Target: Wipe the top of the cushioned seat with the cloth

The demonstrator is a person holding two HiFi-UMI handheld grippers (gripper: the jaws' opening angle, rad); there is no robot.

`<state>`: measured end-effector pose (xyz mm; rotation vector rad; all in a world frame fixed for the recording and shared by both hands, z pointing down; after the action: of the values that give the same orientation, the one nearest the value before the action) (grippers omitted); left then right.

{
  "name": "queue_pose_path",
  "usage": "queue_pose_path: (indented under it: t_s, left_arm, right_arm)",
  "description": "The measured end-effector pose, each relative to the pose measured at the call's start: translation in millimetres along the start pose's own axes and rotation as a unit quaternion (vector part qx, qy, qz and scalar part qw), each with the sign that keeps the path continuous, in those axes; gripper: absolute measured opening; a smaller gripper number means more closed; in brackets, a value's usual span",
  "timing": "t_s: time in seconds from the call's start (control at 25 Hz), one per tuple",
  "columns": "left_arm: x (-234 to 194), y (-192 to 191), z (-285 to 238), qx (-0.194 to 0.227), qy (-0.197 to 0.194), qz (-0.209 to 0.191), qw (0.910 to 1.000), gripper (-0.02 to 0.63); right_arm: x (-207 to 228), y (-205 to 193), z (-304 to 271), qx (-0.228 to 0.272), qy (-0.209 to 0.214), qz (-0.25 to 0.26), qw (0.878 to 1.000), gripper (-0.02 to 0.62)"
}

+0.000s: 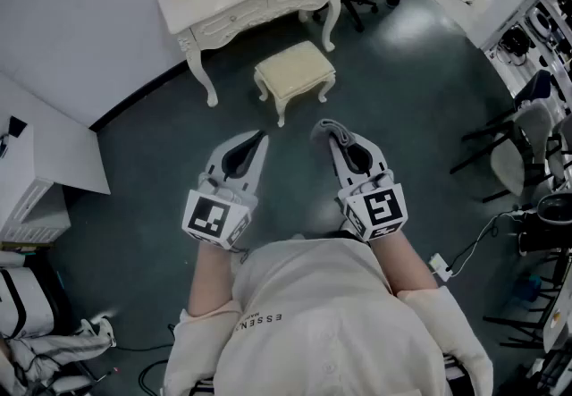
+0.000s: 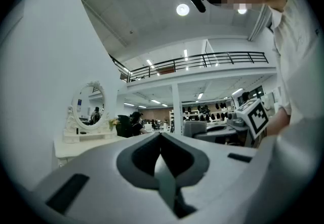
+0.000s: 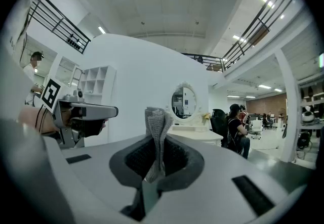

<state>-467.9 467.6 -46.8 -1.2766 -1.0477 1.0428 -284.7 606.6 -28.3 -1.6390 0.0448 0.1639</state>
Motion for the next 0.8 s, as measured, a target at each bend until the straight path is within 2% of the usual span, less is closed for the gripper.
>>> queue_pose_path:
  t_s: [0.28, 0.8]
  left_arm:
    - [-4.5, -5.1, -8.8, -0.007, -0.011, -0.006, 0.9999, 0.002]
    - [-13.8, -22.3, -33.2, -0.025, -0.006, -0.006, 0.9996, 0.002]
  right_arm:
    - [3.0, -0.4, -8.3, -0.003, -0.004, -0.001, 1.000, 0.028]
    - [29.4, -15.3, -28.3, -0.028, -0.006, -0.015, 0.999, 0.028]
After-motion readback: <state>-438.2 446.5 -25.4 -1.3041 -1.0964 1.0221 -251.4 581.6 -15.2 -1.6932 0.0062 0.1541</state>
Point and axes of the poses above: the fingertips, and each gripper's own axes: z backward along the fingers, x to its right, y out of its top, the point moved 9 cm from there along z, backward along the fingers, and after that the axes turned 3 degrees about z, right-handed, at the moved point
